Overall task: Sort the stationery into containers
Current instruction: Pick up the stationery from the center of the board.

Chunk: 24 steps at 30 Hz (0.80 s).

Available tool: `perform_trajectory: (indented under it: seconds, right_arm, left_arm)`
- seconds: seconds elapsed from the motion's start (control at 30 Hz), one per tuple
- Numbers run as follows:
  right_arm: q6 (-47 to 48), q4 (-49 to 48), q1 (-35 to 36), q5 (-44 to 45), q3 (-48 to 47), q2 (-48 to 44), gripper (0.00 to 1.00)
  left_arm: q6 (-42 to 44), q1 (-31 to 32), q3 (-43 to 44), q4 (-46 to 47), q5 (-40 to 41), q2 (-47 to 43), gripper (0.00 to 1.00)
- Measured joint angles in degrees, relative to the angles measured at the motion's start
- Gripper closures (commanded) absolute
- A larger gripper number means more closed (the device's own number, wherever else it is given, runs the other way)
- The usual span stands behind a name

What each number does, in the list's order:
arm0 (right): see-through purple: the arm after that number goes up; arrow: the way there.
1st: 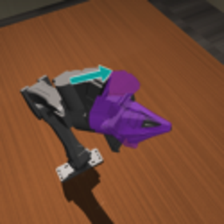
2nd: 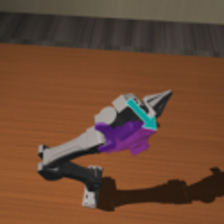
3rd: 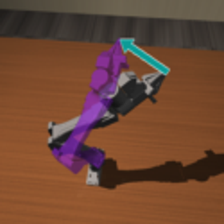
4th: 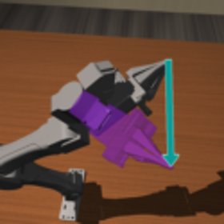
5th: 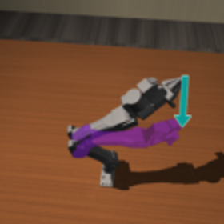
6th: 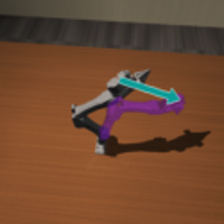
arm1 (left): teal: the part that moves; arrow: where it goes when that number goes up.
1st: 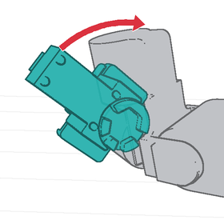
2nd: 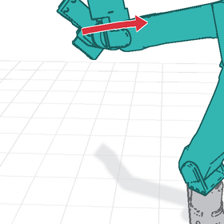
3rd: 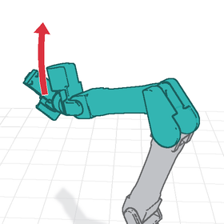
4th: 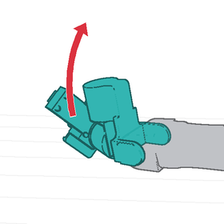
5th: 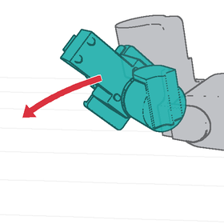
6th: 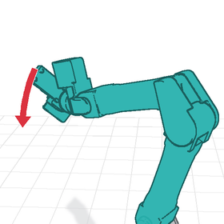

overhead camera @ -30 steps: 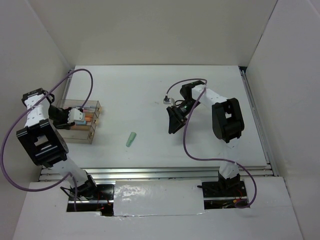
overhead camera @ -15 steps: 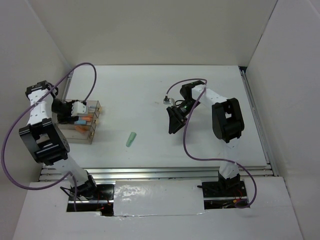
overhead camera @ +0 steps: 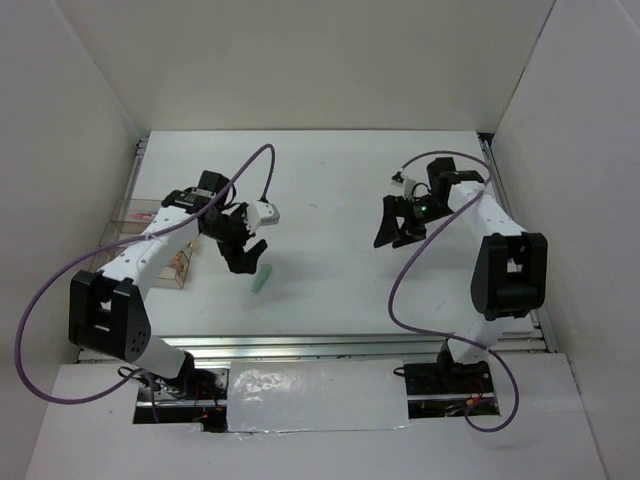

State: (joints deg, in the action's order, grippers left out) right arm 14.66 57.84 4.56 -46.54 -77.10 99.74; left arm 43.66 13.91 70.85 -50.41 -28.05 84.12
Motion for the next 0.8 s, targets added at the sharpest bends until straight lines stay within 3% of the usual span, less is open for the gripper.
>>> perform_trajectory:
  seconds: [0.3, 0.57, 0.8]
  right_arm:
    - [-3.5, -4.3, -7.9, 4.1, 5.3, -6.2, 0.09]
    - [-3.7, -4.5, -8.6, 3.8, 6.3, -6.2, 0.09]
    - [-3.7, -4.5, -8.6, 3.5, 6.3, -6.2, 0.09]
  left_arm:
    - [-26.7, 1.8, -10.2, 12.6, 7.7, 3.0, 0.01]
    - [-35.4, 8.1, -13.6, 21.6, 19.1, 5.0, 0.15]
    - [-38.1, 8.6, -13.7, 24.0, 23.3, 8.4, 0.28]
